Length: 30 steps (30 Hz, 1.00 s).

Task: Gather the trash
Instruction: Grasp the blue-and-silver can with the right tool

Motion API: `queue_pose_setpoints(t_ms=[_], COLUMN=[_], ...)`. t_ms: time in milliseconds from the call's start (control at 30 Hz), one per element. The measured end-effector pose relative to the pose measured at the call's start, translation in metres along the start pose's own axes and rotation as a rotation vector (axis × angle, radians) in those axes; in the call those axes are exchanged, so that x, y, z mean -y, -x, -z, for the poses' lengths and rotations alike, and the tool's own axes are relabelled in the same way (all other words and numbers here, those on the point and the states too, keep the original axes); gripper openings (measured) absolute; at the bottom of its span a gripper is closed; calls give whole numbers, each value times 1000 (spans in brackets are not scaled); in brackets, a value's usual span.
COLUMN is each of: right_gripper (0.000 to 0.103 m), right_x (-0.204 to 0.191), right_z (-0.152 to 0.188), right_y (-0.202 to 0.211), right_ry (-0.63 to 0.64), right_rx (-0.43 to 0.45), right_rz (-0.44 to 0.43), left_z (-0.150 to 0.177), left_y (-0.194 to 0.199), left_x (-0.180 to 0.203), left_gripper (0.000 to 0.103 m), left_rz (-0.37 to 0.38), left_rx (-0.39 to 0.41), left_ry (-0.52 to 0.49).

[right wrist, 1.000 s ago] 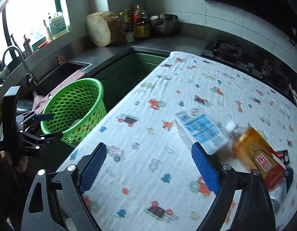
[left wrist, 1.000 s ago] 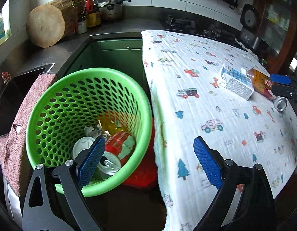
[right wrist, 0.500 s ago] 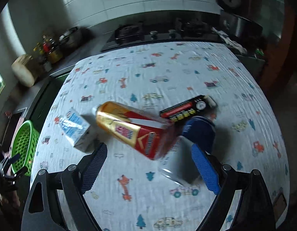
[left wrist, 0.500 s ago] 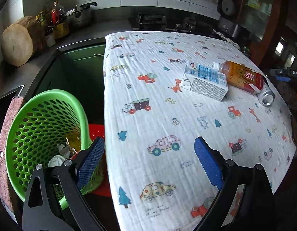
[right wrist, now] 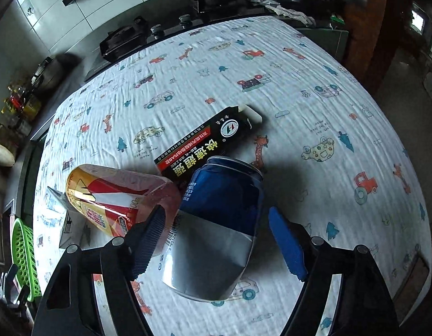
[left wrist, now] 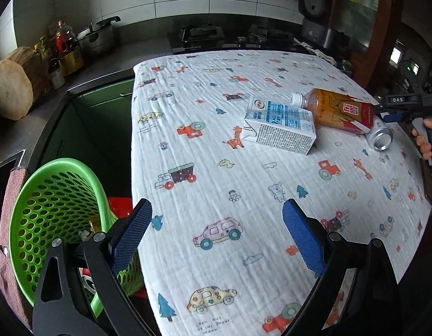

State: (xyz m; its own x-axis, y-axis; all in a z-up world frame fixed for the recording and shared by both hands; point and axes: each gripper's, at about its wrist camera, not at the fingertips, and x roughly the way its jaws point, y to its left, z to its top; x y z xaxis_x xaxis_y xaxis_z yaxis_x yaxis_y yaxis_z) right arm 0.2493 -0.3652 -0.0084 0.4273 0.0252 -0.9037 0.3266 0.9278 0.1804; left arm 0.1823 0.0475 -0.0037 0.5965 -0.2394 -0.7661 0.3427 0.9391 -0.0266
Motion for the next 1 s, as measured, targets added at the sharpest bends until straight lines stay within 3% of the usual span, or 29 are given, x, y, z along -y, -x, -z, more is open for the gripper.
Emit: queue_pose_setpoints(t_ms=[233,667,800,1000], right_gripper=[70,70,70,69], right_x=[4,20,21,28], right_z=[-7,-5,-1,2], right_y=[-18,-28,-26,-13], right_ry=[-42,-107,-83,-23], right_rx=[-47,-114,-116,-84], right_rz=[0,-130,-147,-136], left_z=[-8,-43,-60,-81], left_y=[-4,-28,-44,-65], left_x=[15,89,111,139], left_gripper=[93,93,93,93], left_rz=[23,109,176,219], left_rx=[17,58,3,-80], left_ry=[-79,-305,-267,-153])
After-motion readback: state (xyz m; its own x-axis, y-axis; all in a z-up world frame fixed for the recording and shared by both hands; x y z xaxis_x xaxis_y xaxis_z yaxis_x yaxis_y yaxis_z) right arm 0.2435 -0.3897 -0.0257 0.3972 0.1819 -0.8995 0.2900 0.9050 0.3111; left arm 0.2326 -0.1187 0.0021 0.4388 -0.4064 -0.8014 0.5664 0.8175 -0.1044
